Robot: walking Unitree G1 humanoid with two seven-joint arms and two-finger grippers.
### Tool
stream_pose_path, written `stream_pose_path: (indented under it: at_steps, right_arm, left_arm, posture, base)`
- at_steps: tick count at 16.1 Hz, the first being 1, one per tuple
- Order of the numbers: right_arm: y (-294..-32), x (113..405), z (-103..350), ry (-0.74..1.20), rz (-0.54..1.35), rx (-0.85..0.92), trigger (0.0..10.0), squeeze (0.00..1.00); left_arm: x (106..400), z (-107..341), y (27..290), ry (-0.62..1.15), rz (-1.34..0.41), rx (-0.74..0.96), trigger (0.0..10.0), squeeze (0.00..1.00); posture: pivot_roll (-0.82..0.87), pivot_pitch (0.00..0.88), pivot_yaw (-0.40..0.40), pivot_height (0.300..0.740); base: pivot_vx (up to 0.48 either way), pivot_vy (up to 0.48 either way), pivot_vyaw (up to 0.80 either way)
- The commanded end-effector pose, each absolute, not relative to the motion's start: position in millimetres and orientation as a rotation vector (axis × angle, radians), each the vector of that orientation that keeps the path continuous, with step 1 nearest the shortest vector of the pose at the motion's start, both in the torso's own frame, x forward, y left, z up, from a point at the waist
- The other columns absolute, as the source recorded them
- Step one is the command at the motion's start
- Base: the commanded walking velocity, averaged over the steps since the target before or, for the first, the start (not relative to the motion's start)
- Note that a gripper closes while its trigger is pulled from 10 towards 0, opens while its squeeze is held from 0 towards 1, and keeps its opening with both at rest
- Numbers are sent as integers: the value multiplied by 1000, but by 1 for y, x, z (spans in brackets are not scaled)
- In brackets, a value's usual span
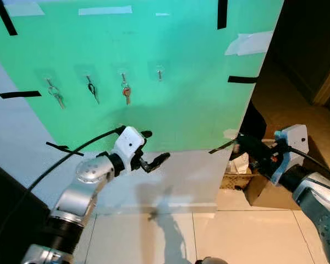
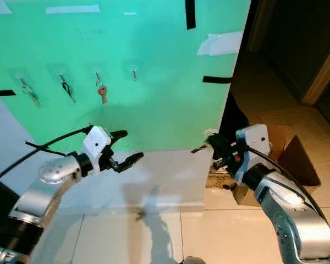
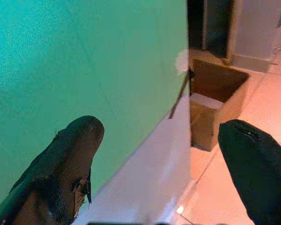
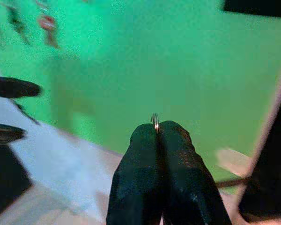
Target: Hang keys on a hook
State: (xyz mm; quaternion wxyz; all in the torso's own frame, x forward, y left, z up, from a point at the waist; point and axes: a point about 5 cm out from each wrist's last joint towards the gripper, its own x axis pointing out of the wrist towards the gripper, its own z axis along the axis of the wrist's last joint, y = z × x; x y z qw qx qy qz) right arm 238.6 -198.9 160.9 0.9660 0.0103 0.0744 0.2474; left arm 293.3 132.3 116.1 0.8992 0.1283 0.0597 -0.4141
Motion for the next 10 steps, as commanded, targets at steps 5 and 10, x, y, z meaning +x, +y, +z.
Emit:
stream_pose_path:
  at_steps: [5,10]
  right_arm:
    - [-192,234,177,112,608,90,10000,0]
    - [-185,231,177,129,648,113,10000,0]
  left_arm:
    - [289,130,129,118,-986,275,10000,0]
    - [288,132,127,106,-991,259,10000,0]
  posture:
    - [-212,0,85,740]
    - [-214,0,81,740]
  base:
    - [0,0,0]
    - [0,0,0]
